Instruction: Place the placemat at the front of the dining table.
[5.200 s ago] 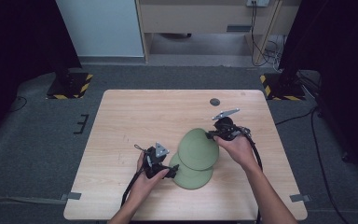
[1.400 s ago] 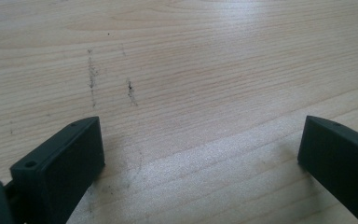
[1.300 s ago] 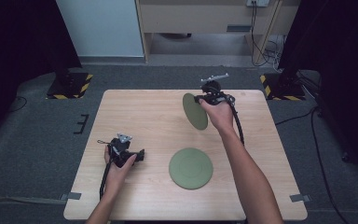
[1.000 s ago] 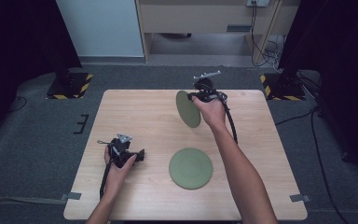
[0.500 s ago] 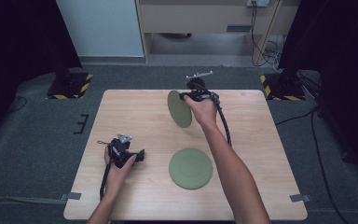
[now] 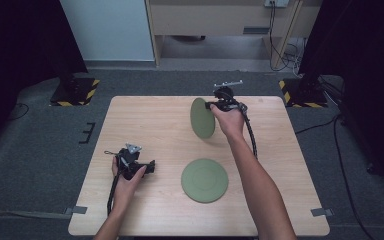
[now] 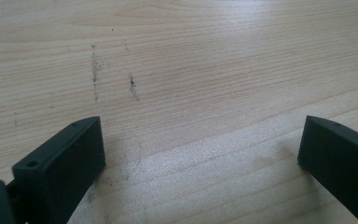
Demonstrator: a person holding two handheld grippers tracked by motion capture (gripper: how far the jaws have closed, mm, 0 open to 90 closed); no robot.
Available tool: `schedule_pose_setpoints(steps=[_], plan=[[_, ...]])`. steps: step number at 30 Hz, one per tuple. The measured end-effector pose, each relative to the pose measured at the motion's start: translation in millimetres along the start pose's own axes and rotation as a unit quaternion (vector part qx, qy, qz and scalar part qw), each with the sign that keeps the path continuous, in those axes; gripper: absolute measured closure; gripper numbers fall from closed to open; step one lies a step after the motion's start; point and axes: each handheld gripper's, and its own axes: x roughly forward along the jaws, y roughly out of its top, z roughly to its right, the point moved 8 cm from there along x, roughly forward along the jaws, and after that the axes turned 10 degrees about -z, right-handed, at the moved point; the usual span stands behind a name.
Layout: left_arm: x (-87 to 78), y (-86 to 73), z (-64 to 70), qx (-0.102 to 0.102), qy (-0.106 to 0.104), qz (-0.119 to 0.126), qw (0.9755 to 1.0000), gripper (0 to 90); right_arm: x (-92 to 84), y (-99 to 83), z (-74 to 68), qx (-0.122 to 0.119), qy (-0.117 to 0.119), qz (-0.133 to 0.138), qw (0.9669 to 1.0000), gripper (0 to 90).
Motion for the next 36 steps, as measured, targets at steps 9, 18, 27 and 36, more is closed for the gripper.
schedule_pose_setpoints(steps=[9,18,27,36], plan=[[-0.1,-0.1,-0.1,0.001,-0.002,0.000,1.0000,0.0,-2.7,-9.5,18.9,0.017,-0.007,-0.003,0.9998,85.8],[-0.1,-0.1,-0.2,0.002,-0.003,0.000,1.0000,0.0,-3.9,-21.7,32.7,0.016,-0.025,-0.020,0.9993,85.7],[-0.1,-0.2,-0.2,0.002,-0.003,0.000,1.0000,0.0,-3.6,-43.7,48.2,0.025,-0.038,-0.035,0.9983,85.6],[-0.1,-0.1,-0.2,0.002,-0.003,0.000,1.0000,0.0,-1.3,-58.0,58.8,0.029,-0.042,-0.042,0.9978,85.6]])
